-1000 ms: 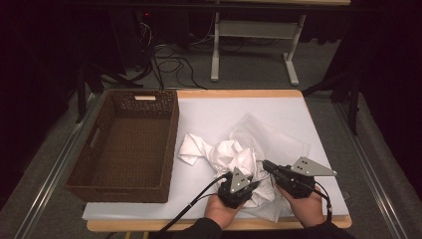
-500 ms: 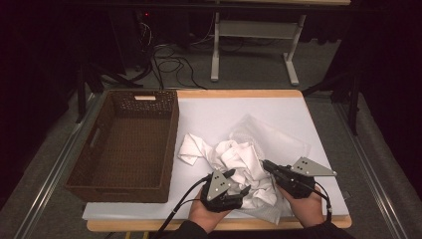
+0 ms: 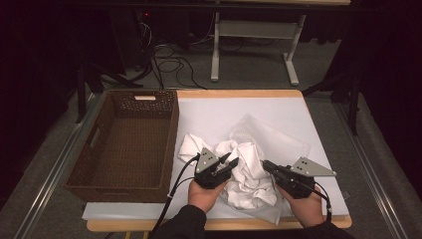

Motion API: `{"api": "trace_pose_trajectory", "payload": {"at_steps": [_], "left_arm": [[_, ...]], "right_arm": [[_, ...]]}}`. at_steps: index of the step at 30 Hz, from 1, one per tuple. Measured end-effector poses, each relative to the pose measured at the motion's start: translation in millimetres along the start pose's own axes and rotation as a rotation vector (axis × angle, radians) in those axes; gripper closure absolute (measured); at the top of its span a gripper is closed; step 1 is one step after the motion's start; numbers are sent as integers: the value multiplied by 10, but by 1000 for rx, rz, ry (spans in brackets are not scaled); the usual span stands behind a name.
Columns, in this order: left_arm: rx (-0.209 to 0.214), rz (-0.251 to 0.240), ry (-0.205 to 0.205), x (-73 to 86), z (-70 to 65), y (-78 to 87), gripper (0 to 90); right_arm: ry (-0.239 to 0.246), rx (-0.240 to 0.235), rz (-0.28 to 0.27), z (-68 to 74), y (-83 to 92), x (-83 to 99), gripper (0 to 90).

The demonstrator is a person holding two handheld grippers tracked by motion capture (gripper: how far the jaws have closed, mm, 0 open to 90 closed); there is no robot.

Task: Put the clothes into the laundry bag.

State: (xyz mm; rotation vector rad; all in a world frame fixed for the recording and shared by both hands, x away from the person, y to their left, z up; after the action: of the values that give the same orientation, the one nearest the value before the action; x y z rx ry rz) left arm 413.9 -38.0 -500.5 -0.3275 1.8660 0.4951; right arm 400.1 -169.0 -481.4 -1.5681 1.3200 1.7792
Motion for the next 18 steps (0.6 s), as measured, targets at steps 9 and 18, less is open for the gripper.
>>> {"api": "trace_pose_trajectory", "payload": {"at_steps": [9, 18], "left_arm": [[119, 99, -108, 181, -506, -202, 815], [94, 248, -98, 490, -416, -524, 815]], "right_arm": [[7, 2, -2, 16, -16, -7, 898], [9, -21, -13, 64, 20, -39, 898]]}}
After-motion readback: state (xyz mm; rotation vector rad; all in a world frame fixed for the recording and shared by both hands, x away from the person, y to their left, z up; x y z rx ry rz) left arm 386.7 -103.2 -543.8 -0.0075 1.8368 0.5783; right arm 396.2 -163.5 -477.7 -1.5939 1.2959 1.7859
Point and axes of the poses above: each handheld gripper's, and its own axes: y roughly backward along the jaws, x roughly out of its underside, z roughly to its left, the point moved 10 cm from there along -y, roughly forward along the jaws, and after that the axes turned 15 degrees about x, right-handed, at the moved point
